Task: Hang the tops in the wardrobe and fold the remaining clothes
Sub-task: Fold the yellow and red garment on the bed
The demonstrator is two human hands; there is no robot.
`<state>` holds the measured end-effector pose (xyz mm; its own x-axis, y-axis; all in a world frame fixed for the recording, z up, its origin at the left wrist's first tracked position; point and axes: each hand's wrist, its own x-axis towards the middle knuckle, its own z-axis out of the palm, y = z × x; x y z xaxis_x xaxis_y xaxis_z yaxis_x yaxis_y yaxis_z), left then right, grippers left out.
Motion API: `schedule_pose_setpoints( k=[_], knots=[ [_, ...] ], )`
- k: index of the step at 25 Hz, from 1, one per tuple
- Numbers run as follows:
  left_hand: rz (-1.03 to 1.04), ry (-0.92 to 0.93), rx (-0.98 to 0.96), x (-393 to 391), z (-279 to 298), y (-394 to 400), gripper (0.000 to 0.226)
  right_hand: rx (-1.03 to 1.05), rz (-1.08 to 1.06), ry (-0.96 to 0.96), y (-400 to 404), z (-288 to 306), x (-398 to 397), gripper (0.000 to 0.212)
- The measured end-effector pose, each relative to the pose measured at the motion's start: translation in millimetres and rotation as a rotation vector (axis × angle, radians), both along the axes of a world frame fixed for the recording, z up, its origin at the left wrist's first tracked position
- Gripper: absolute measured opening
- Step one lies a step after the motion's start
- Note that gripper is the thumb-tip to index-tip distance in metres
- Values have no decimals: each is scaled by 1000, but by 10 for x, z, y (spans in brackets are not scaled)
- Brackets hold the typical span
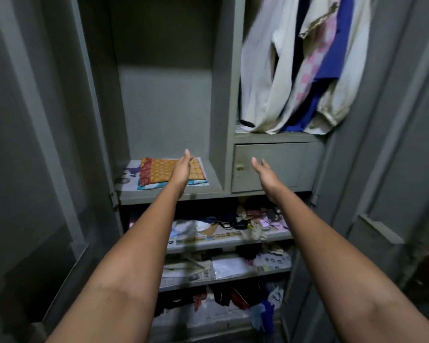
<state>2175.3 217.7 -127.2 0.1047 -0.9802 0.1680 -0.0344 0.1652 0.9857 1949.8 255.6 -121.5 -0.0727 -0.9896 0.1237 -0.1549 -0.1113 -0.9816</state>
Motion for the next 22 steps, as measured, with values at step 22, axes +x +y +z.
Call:
schedule_pose_setpoints(
  k=[22],
  knots=[
    [-1185, 83, 34, -3280, 165, 3064, 54, 68, -1077, -50, 4886, -203, -2240, 92]
  ],
)
